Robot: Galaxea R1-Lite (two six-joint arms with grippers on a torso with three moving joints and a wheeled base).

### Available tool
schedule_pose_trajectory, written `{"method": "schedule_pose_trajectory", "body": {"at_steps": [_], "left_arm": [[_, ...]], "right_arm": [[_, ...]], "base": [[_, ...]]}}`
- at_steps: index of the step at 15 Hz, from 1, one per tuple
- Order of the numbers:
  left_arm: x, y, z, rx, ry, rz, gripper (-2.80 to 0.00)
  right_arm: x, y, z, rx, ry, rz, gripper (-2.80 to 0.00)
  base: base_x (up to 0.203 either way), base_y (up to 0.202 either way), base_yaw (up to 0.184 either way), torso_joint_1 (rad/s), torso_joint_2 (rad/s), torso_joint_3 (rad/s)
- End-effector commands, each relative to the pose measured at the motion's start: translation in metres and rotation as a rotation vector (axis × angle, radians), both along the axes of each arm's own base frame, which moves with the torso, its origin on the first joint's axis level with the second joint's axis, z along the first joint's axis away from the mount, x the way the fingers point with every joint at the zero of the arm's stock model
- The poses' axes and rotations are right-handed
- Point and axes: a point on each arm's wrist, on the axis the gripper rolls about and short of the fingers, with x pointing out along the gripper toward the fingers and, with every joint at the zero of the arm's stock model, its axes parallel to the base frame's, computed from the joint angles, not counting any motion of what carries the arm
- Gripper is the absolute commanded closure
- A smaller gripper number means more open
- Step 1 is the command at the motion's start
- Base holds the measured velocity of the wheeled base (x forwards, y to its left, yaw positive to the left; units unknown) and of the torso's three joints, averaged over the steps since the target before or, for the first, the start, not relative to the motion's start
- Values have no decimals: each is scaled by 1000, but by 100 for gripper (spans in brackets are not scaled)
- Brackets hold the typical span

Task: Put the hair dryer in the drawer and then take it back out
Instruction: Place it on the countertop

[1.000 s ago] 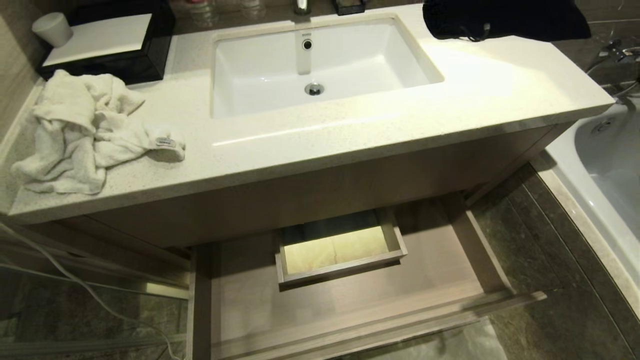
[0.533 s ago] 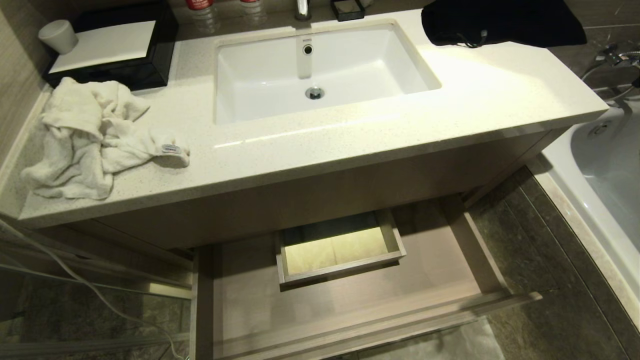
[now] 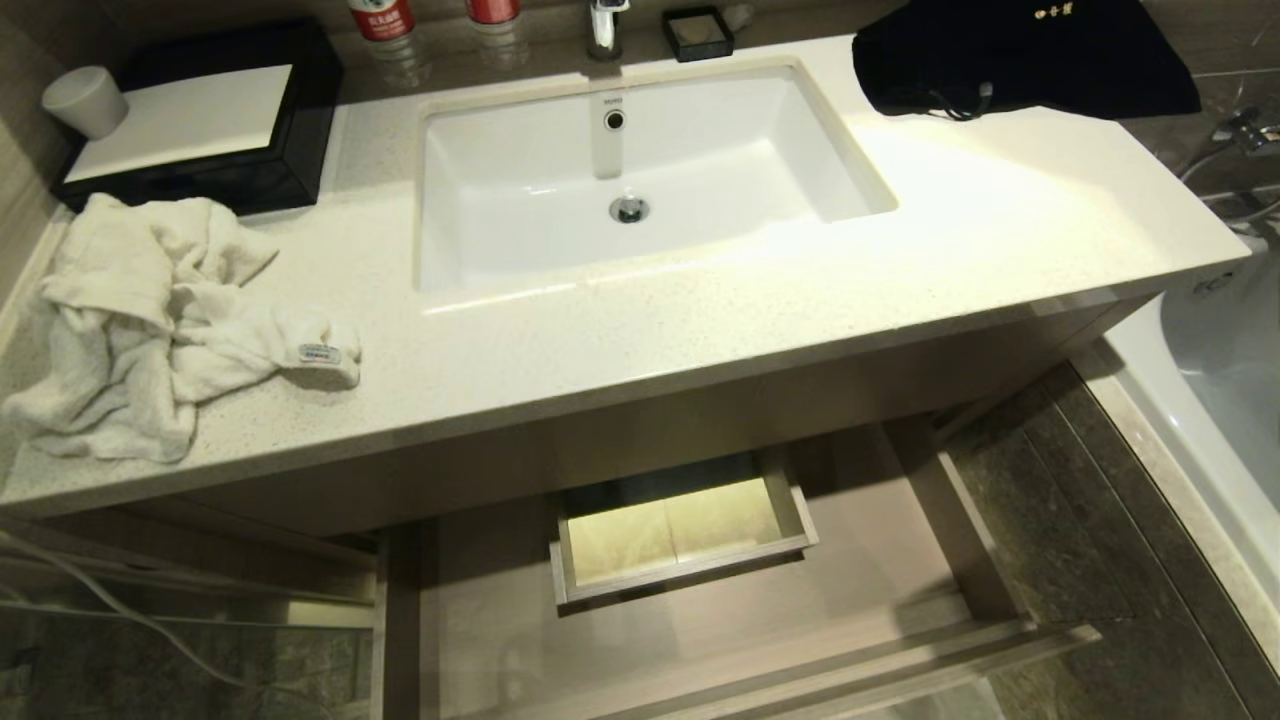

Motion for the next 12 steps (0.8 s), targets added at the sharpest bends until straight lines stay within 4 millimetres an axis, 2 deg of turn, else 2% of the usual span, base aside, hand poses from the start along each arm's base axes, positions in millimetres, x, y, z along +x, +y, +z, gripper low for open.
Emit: {"method": "schedule_pose_trajectory", "body": {"at_steps": [1, 10, 12], "left_arm": [[0, 0, 0, -1, 2, 1, 0], [0, 0, 0, -1, 0, 1, 0], [0, 0, 0, -1, 0, 1, 0]], "right_arm": [[0, 0, -1, -3, 4, 2, 0], [9, -3, 3, -9, -11, 8, 0], [18, -6, 5, -9, 2, 10, 0]], "base": [[0, 0, 0, 325, -118, 205], [0, 0, 0, 358, -186, 169], [0, 0, 0, 370, -258, 112]]}}
